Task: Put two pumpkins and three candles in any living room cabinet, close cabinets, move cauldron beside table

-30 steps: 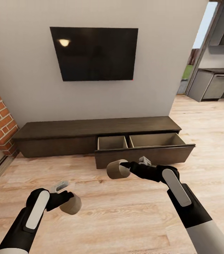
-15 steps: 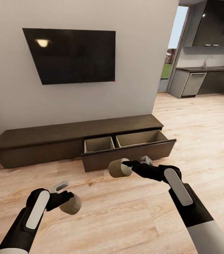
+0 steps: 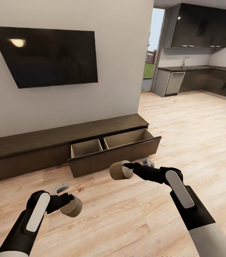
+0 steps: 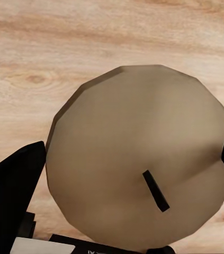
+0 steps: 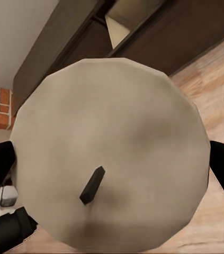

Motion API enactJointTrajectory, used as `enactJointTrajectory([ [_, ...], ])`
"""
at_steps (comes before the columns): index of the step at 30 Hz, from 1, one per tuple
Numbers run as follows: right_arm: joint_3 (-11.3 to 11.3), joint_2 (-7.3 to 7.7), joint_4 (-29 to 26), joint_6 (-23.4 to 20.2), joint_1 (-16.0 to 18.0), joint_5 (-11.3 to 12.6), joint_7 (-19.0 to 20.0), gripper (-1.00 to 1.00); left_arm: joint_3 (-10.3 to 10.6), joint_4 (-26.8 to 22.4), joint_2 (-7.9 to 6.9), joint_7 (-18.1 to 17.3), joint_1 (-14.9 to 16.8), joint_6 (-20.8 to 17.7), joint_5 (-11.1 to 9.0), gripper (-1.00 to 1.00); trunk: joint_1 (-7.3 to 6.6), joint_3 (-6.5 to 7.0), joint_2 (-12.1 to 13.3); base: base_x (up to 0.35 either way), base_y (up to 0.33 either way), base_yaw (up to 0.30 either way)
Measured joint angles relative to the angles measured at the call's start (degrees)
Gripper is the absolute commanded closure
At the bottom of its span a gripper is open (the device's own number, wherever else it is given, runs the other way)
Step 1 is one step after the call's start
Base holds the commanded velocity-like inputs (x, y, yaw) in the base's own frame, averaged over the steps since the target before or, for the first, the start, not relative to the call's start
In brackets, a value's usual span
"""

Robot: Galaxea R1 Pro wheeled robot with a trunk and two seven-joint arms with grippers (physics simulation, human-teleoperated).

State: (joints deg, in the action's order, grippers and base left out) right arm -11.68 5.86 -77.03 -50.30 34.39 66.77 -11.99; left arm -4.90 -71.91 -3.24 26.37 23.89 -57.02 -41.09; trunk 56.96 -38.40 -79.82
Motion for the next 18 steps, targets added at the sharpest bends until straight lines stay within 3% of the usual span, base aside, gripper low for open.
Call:
enactJointTrajectory([
  [18, 0.00, -0.01, -0.09, -0.03, 0.00, -0.06, -0.02, 1.00, 0.02, 0.01, -0.01, -0.02, 0.00, 0.04, 0.01, 1.00, -0.03, 0.00, 0.00, 0.208, -0.200, -0.271],
])
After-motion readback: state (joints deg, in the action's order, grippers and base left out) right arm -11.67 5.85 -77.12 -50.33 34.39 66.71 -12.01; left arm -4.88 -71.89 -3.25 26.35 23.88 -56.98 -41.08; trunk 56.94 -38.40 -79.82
